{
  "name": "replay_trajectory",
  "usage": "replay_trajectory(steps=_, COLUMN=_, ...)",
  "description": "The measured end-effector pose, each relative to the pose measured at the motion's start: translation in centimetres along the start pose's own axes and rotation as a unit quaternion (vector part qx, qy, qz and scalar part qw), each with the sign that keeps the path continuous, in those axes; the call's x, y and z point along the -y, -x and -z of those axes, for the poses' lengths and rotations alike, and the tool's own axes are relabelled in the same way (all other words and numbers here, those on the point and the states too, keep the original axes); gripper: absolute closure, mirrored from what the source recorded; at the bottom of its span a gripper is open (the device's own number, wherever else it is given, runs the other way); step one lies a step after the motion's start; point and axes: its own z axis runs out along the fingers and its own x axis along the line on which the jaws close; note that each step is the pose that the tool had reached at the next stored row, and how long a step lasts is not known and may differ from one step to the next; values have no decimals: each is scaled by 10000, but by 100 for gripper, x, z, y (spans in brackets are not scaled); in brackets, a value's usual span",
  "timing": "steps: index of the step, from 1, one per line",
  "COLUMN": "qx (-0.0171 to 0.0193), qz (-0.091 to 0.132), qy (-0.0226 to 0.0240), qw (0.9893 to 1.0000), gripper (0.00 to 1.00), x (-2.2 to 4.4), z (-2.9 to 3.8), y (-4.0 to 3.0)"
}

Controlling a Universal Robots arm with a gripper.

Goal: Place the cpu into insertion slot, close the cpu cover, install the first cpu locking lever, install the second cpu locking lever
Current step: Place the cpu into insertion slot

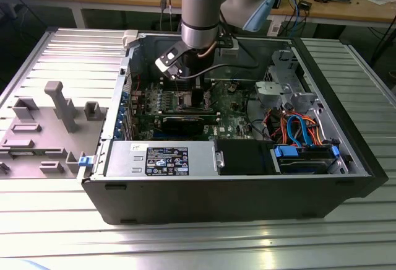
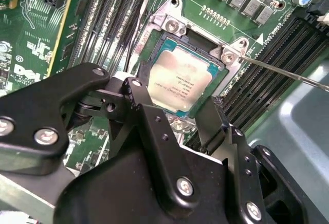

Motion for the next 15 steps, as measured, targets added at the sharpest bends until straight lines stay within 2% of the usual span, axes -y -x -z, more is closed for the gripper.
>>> replay_trajectory(steps=1, qx=0, qz=0, qy=0, qw=10000, gripper=40, x=0, z=14, y=0)
replay_trajectory(steps=4, qx=1, qz=0, qy=0, qw=10000, gripper=58, x=-1, z=66, y=0)
replay_trajectory(steps=5, qx=1, qz=0, qy=0, qw=10000, gripper=58, x=-2, z=77, y=0)
replay_trajectory(steps=10, qx=2, qz=0, qy=-2, qw=10000, gripper=89, x=-3, z=174, y=-1)
replay_trajectory(steps=15, qx=-1, qz=161, qy=-13, qw=9999, gripper=89, x=-4, z=194, y=-1)
